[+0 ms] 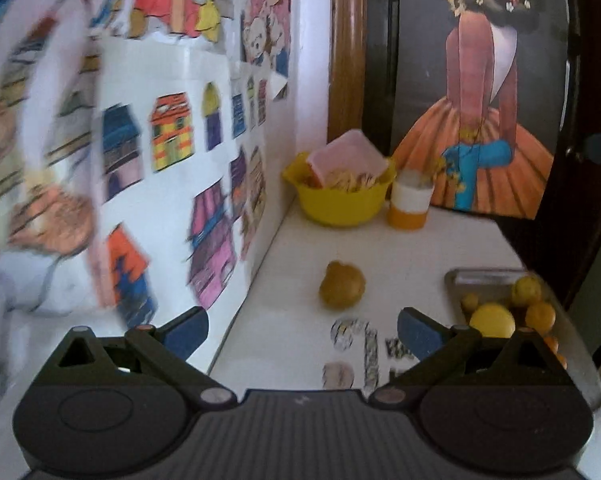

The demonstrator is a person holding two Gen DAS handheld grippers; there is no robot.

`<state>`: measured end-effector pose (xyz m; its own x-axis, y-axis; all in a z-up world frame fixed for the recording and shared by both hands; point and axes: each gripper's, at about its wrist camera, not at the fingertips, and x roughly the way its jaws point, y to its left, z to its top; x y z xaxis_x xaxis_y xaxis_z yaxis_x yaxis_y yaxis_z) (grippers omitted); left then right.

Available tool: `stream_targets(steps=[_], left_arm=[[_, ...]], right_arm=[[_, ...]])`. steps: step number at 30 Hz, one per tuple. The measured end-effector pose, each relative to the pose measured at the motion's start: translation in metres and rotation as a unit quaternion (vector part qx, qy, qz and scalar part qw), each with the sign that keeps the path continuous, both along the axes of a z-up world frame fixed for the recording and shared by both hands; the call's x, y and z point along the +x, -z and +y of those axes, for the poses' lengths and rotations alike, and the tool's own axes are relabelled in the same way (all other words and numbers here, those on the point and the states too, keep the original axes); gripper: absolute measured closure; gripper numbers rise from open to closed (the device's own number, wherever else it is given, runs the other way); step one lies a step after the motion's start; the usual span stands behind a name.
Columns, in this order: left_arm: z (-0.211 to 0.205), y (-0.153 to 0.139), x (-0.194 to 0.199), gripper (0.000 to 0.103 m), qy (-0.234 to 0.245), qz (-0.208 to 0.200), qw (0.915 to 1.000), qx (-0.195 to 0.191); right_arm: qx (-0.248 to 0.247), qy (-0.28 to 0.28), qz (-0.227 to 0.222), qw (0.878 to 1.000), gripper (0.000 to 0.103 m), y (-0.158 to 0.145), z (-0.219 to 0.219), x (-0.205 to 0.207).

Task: Organize fruits
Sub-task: 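Grasp the small brown kiwi-like fruit with the right tool while the left tool grasps the yellow-green pear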

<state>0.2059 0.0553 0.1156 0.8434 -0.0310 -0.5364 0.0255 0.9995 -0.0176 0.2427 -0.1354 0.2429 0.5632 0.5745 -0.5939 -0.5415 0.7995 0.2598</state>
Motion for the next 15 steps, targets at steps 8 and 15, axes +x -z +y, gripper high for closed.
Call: stream_targets(steps=[8,15], left_arm=[[-0.021,0.038,0.060,0.001,0.033,0.004,0.9994,0.013],[-0.027,0.073,0.115,0.001,0.043,0.002,0.9990,0.014]], right_arm=[[-0.040,0.045,0.097,0.993,0.001,0.077,0.004,0.109],[-0.031,0.052,0.144,0.988,0.011,0.142,0.021,0.196]])
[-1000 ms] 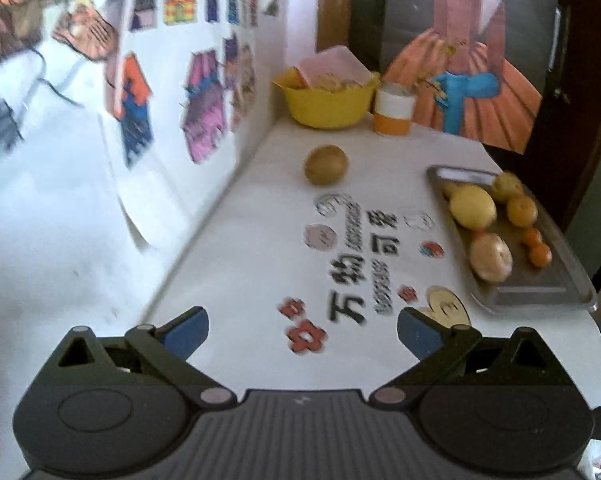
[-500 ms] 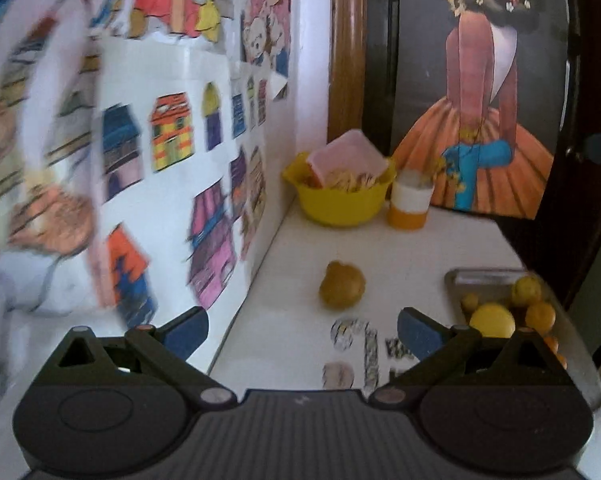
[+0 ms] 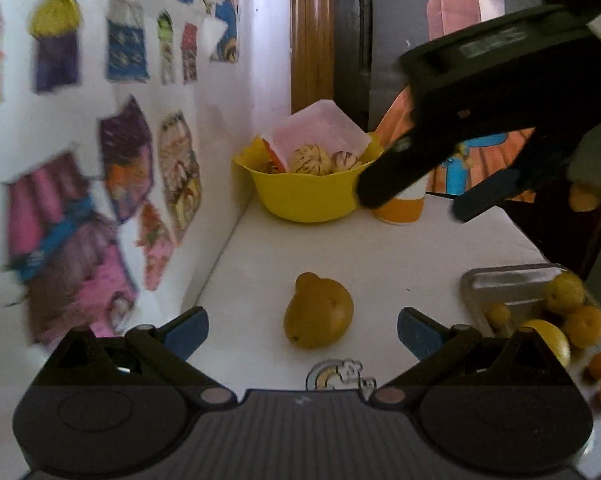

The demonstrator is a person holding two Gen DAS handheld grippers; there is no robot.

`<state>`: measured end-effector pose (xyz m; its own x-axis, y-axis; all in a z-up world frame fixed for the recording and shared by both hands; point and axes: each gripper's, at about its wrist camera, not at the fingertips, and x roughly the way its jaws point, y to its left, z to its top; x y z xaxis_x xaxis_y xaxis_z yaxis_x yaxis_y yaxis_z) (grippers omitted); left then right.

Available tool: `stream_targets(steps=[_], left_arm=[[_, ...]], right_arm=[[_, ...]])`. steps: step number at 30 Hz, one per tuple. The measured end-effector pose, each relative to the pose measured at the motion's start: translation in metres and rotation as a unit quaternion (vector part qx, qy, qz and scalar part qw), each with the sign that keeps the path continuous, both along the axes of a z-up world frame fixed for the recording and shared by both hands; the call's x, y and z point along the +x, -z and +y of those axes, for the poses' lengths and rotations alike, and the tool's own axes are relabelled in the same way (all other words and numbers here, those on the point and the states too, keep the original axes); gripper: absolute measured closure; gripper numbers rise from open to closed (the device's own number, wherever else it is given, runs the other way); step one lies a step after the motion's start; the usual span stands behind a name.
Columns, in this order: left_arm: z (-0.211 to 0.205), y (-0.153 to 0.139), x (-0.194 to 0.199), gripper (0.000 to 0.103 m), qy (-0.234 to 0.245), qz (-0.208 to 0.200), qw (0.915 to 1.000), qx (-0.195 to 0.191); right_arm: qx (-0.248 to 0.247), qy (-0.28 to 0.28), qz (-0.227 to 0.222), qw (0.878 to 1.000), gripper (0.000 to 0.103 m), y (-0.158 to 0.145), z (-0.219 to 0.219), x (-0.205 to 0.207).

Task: Organize fruits
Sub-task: 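Grasp the small brown kiwi-like fruit with the right tool while the left tool grasps the yellow-green pear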

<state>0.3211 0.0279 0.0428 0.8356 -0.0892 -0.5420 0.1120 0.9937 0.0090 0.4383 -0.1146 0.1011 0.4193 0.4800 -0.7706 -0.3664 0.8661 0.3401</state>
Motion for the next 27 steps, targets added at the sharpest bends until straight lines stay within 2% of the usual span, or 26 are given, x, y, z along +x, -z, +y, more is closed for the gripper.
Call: stream_targets(steps=[7,9,12,25,27], left_arm=[[-0.005,0.030,0.040,0.002,-0.001,0.012,0.9999,0.003],[-0.006,0.036,0.046,0.004,-0.001,0.016,0.9999,0.004],[-0.005,0.042,0.053,0.008,-0.003,0.021,0.9998,-0.006],[-0.013,0.059,0.062,0.032,0.014,0.035,0.9987,-0.035],[-0.013,0.060,0.065,0.040,0.021,0.037,0.9983,-0.040]], right_arm=[[0.015,0.004,0.054,0.998,0.032,0.056,0.012,0.053],[0.016,0.000,0.064,0.998,0.041,0.066,0.017,0.060],[0.016,-0.006,0.072,0.997,0.047,0.076,0.023,0.068],[-0.004,-0.019,0.072,0.997,0.062,0.093,0.046,0.074],[-0.005,-0.021,0.070,0.997,0.063,0.096,0.048,0.073]])
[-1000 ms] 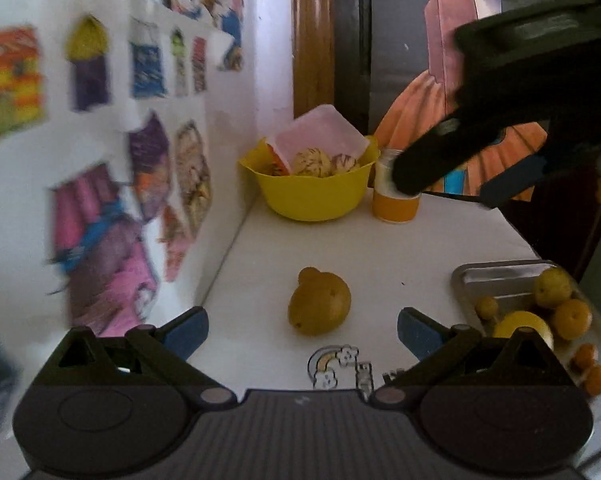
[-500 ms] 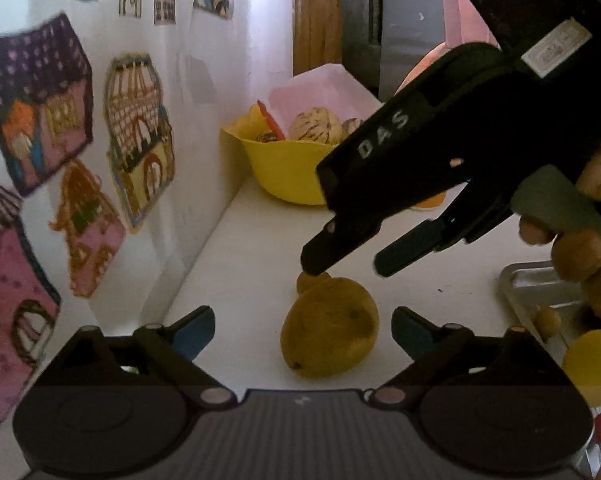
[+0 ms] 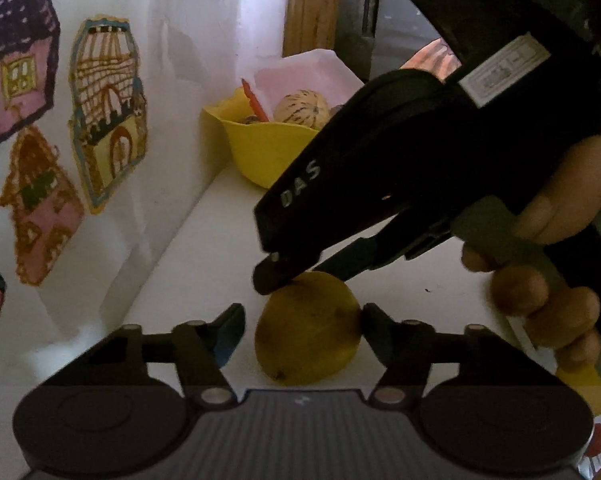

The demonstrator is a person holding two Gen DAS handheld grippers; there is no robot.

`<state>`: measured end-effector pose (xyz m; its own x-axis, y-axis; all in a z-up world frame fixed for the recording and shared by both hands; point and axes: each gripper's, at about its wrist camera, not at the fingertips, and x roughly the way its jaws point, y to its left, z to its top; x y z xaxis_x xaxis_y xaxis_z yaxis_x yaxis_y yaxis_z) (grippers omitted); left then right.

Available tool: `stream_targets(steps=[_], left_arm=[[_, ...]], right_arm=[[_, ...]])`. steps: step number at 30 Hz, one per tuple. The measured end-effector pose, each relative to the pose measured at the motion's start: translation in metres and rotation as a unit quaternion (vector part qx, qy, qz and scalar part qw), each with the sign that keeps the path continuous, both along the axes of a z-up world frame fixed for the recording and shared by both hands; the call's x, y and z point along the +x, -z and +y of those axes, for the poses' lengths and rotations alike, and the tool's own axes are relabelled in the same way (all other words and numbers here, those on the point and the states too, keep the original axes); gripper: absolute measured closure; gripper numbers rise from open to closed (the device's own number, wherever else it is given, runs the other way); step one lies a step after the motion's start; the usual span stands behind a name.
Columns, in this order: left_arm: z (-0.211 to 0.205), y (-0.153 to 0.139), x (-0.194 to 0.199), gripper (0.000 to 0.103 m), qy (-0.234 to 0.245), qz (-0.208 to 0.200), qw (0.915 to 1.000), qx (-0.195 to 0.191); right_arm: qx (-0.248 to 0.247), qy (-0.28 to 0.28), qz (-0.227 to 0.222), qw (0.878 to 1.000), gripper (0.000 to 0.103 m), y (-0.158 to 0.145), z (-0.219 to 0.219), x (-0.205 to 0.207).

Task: Organize fruits
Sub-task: 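Grasp the small brown kiwi-like fruit with the right tool while the left tool grasps the yellow-green pear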

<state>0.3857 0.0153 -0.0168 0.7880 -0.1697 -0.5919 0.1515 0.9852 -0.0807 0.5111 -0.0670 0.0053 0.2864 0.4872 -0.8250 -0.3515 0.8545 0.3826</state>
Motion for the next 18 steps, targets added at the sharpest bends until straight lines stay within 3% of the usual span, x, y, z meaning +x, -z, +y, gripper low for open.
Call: stream_targets(steps=[9,12,18], left_arm=[[0.001,0.003,0.010,0.042,-0.004,0.005,0.9999,-0.014],[0.005,0.000,0.007,0.042,-0.008,0.007,0.9998,-0.015],[0.008,-0.002,0.001,0.042,-0.021,0.014,0.9995,-0.018]], right_arm=[[-0.009,0.002,-0.005,1.000,0.067,0.004,0.002,0.001],[-0.011,0.002,-0.009,1.000,0.074,0.011,0.005,0.005],[-0.011,-0.003,-0.020,1.000,0.074,0.013,0.004,0.002]])
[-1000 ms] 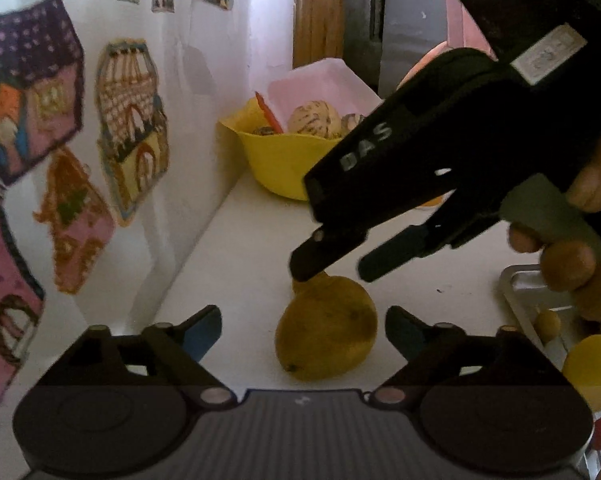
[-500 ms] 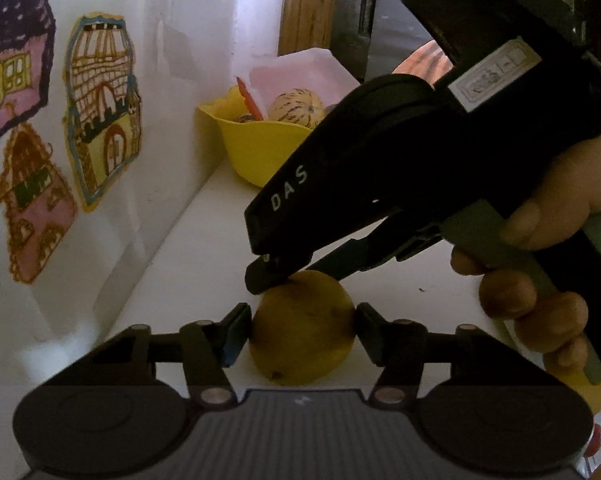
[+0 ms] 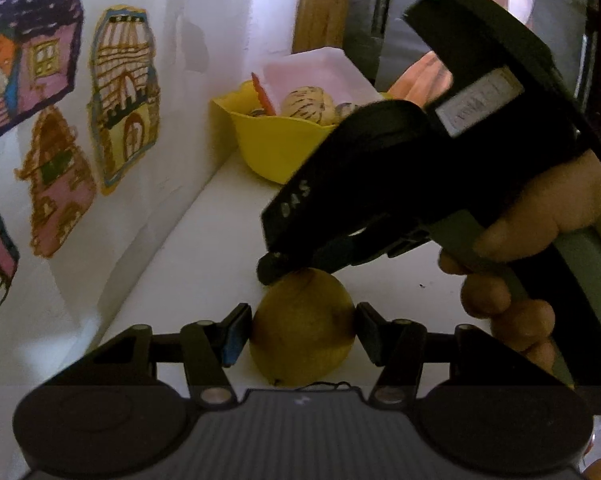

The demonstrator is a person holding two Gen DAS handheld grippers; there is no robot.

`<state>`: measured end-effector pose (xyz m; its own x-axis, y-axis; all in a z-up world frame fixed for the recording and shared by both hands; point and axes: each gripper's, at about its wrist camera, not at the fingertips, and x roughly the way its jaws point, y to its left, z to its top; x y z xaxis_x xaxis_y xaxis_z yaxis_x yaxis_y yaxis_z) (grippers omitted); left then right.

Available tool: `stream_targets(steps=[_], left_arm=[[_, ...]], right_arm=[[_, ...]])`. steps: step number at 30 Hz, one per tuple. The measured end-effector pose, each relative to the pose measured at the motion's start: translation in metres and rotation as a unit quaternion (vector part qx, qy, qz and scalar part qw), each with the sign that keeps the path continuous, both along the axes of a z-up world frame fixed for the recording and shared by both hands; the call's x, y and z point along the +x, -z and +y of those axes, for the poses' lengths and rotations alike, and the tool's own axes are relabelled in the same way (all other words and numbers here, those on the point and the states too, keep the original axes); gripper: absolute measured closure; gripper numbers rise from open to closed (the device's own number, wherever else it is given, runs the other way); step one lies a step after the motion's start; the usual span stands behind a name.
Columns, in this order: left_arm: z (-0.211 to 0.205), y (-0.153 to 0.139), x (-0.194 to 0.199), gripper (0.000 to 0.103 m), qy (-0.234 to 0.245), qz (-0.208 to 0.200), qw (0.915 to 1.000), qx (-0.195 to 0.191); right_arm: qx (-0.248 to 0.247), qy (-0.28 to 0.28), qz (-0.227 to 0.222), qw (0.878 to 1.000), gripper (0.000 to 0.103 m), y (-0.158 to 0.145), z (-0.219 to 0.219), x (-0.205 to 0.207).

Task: Organize fruits
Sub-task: 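Grasp the small brown kiwi-like fruit with the right tool while the left tool grasps the yellow-green pear, then carry the small brown fruit with the right tool while the left tool carries the pear to the tray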

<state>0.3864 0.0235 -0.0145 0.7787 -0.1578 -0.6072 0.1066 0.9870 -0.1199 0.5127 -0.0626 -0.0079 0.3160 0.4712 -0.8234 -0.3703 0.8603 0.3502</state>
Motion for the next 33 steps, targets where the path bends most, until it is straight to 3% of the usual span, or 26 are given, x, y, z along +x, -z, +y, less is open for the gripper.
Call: stream_targets(steps=[16,33], left_arm=[[0.005,-0.013,-0.031,0.042,-0.029,0.021,0.9991,-0.024],[-0.054,-0.055,-0.076,0.042,0.019,-0.013,0.9991,-0.035]], right_arm=[[0.025,0.011,-0.010,1.000,0.074,-0.025,-0.038,-0.032],[0.039,0.049,-0.047,0.997,0.074,-0.078,-0.152,-0.114]])
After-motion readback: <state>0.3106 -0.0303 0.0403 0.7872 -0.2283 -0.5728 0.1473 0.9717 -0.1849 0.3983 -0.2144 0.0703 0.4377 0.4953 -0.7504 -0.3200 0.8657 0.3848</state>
